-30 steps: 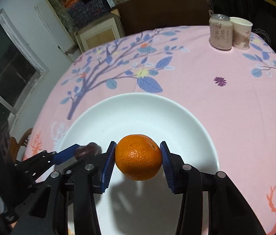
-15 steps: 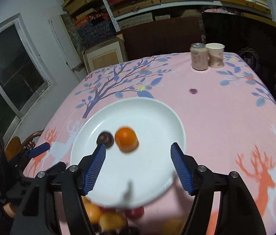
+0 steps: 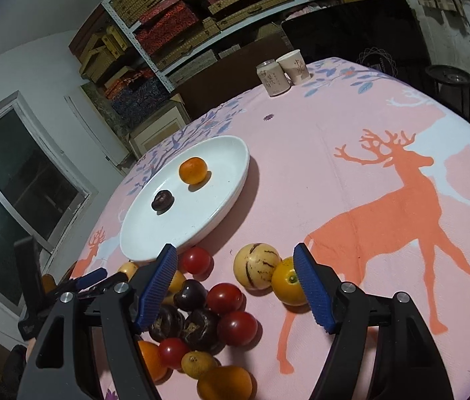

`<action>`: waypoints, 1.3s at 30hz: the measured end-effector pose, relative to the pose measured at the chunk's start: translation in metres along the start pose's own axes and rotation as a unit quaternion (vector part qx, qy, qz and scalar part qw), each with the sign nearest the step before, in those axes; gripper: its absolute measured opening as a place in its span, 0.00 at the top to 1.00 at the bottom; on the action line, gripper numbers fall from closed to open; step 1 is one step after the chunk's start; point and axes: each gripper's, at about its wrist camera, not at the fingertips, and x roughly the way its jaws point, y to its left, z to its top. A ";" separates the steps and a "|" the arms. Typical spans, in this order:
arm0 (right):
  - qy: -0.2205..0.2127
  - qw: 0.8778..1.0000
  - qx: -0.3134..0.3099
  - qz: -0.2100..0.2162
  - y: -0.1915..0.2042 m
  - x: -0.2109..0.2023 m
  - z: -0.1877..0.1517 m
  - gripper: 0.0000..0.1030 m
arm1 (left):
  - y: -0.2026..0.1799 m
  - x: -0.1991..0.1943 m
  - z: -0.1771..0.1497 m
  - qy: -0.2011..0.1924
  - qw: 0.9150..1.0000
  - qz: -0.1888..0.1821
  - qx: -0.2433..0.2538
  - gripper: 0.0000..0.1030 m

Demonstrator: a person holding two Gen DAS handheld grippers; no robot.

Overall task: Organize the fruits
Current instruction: 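Grasp the pale striped pepino with the left gripper while the right gripper grasps a yellow orange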

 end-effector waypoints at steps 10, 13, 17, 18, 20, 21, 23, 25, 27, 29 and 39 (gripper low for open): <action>-0.039 0.998 -0.043 -0.021 0.012 -0.034 -0.005 0.29 | -0.008 0.013 -0.001 -0.003 0.999 -0.042 0.005 0.60; -0.035 0.998 -0.040 -0.028 0.009 -0.038 -0.009 0.29 | -0.004 0.014 0.000 -0.002 0.998 -0.063 -0.005 0.60; -0.035 0.998 -0.040 -0.043 0.002 -0.042 -0.009 0.29 | 0.001 0.008 0.000 -0.020 0.997 -0.068 -0.020 0.60; -0.033 0.997 -0.042 -0.050 0.001 -0.042 -0.008 0.29 | 0.002 0.002 0.000 -0.033 0.997 -0.066 -0.021 0.60; -0.015 0.996 -0.046 -0.069 -0.002 -0.037 -0.007 0.29 | 0.003 -0.013 -0.002 -0.067 0.995 -0.064 -0.023 0.60; -0.004 0.996 -0.048 -0.072 -0.004 -0.033 -0.007 0.29 | 0.005 -0.021 -0.004 -0.086 0.994 -0.065 -0.026 0.60; 0.024 0.995 -0.058 -0.084 -0.004 -0.021 -0.007 0.29 | 0.009 -0.034 -0.007 -0.113 0.991 -0.069 -0.032 0.60; 0.037 0.992 -0.075 -0.098 0.000 -0.012 -0.010 0.31 | 0.011 -0.041 -0.009 -0.129 0.989 -0.069 -0.036 0.60; 0.050 0.987 -0.097 -0.116 0.006 -0.001 -0.013 0.40 | 0.012 -0.041 -0.009 -0.127 0.989 -0.071 -0.038 0.60; 0.066 0.984 -0.102 -0.130 0.008 0.009 -0.015 0.44 | 0.013 -0.038 -0.008 -0.120 0.989 -0.073 -0.038 0.60; 0.091 0.991 -0.074 -0.071 -0.017 0.023 -0.012 0.63 | 0.016 -0.032 -0.008 -0.109 0.990 -0.081 -0.047 0.60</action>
